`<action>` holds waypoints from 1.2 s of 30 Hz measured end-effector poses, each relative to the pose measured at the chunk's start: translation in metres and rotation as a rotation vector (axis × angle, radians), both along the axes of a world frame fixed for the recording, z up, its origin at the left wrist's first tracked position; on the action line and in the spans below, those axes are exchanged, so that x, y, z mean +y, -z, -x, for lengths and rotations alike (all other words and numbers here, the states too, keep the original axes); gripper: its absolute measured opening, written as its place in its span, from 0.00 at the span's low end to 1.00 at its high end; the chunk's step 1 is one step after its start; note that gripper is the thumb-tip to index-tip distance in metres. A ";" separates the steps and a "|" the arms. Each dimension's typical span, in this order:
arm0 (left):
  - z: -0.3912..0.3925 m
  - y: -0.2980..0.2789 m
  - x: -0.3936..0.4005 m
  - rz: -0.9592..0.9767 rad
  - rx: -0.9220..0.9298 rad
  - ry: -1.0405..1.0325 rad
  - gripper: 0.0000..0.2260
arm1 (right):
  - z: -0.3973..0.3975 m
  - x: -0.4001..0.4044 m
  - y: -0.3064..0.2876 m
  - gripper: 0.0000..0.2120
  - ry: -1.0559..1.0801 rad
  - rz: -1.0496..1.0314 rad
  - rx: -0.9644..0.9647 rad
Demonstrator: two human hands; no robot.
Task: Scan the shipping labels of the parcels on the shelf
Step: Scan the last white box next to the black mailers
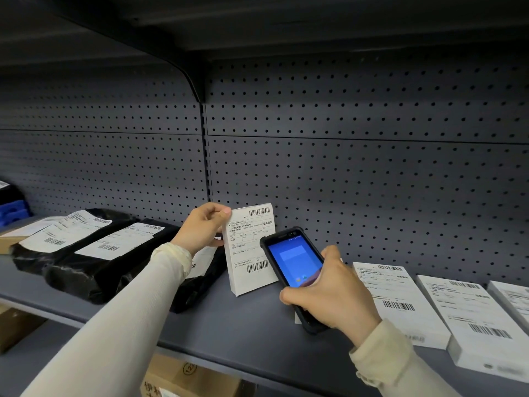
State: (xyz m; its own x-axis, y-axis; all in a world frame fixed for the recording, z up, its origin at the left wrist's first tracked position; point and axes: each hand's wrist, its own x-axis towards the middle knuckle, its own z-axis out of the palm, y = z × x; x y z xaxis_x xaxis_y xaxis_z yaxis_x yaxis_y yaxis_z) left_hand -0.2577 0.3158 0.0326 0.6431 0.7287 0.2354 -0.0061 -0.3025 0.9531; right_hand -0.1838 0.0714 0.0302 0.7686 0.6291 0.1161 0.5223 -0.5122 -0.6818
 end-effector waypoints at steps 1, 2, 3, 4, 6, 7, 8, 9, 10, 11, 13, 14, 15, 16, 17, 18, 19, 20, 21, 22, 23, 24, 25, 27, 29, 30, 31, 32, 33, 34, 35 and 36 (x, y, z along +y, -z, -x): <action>0.000 0.000 0.000 0.000 -0.002 0.000 0.06 | 0.000 0.000 0.000 0.28 0.001 0.000 0.002; 0.000 0.000 0.000 0.001 -0.002 0.003 0.06 | 0.001 0.000 0.000 0.28 0.001 0.002 0.004; 0.000 0.000 0.001 0.003 -0.002 0.008 0.06 | 0.001 0.001 0.000 0.28 0.002 0.004 0.006; 0.000 0.000 0.001 0.003 0.000 0.011 0.06 | 0.001 0.001 0.000 0.28 0.004 0.005 0.008; 0.000 0.000 0.002 0.000 0.004 0.014 0.06 | 0.001 0.001 0.000 0.28 0.007 0.005 0.009; 0.000 0.000 0.002 -0.002 0.005 0.012 0.06 | 0.001 0.001 0.000 0.28 0.008 0.003 0.007; 0.000 0.001 0.002 -0.003 0.006 0.011 0.06 | 0.001 0.001 0.000 0.28 0.009 -0.001 0.005; 0.000 0.001 0.003 -0.005 0.005 0.009 0.06 | 0.001 0.002 0.000 0.29 0.010 -0.005 0.004; 0.000 0.001 0.003 -0.007 0.006 0.007 0.06 | 0.002 0.002 0.000 0.29 0.009 -0.011 0.006; 0.000 0.001 0.004 -0.009 0.006 0.007 0.06 | 0.002 0.003 0.001 0.29 0.008 -0.018 0.009; 0.000 0.002 0.004 -0.011 0.006 0.008 0.06 | 0.003 0.004 0.002 0.29 0.007 -0.027 0.012; -0.001 0.002 0.005 -0.015 0.009 0.007 0.06 | 0.003 0.004 0.002 0.29 0.007 -0.027 0.011; -0.001 0.002 0.005 -0.021 0.013 0.004 0.06 | 0.003 0.004 0.002 0.29 0.008 -0.028 0.010; -0.001 0.001 0.005 -0.026 0.017 0.001 0.07 | 0.003 0.004 0.002 0.29 0.011 -0.030 0.011; -0.001 0.001 0.006 -0.029 0.019 -0.002 0.07 | 0.002 0.004 0.002 0.28 0.016 -0.035 0.014; -0.002 0.001 0.006 -0.029 0.019 -0.005 0.07 | 0.001 0.004 0.002 0.28 0.021 -0.043 0.020; -0.003 0.002 0.006 -0.028 0.020 -0.009 0.06 | 0.000 0.004 0.002 0.28 0.027 -0.051 0.025; -0.004 0.002 0.007 -0.030 0.022 -0.012 0.06 | -0.002 0.004 0.002 0.27 0.035 -0.058 0.028; -0.004 0.002 0.007 -0.033 0.025 -0.014 0.06 | -0.003 0.004 0.002 0.27 0.044 -0.066 0.031; -0.005 0.002 0.008 -0.037 0.028 -0.015 0.06 | -0.006 0.004 0.002 0.27 0.053 -0.074 0.035; -0.006 0.002 0.009 -0.045 0.034 -0.018 0.07 | -0.008 0.004 0.003 0.27 0.064 -0.083 0.038; -0.007 0.001 0.009 -0.054 0.041 -0.021 0.07 | -0.011 0.004 0.003 0.27 0.076 -0.091 0.040; -0.008 0.001 0.010 -0.061 0.044 -0.020 0.07 | -0.013 0.004 0.003 0.27 0.089 -0.097 0.039; -0.010 -0.001 0.008 -0.061 0.039 -0.004 0.09 | -0.018 0.003 0.003 0.28 0.115 -0.104 0.032; -0.014 -0.002 0.006 -0.056 0.054 0.017 0.11 | -0.022 0.003 0.003 0.28 0.130 -0.110 0.031; -0.015 -0.002 0.005 -0.049 0.069 0.027 0.12 | -0.024 0.002 0.003 0.28 0.138 -0.114 0.032; -0.017 -0.002 0.004 -0.041 0.086 0.035 0.13 | -0.026 0.002 0.003 0.28 0.146 -0.118 0.030; -0.019 -0.001 0.003 -0.027 0.103 0.042 0.13 | -0.028 0.002 0.003 0.28 0.155 -0.120 0.026; -0.021 -0.001 0.002 -0.012 0.123 0.048 0.14 | -0.029 0.002 0.004 0.28 0.162 -0.121 0.020; -0.023 -0.001 0.002 0.003 0.145 0.058 0.15 | -0.031 0.002 0.004 0.28 0.169 -0.122 0.016; -0.024 0.000 0.002 0.018 0.173 0.073 0.16 | -0.032 0.003 0.005 0.28 0.174 -0.123 0.011; -0.025 0.000 0.001 0.033 0.205 0.093 0.16 | -0.034 0.003 0.006 0.28 0.179 -0.125 0.009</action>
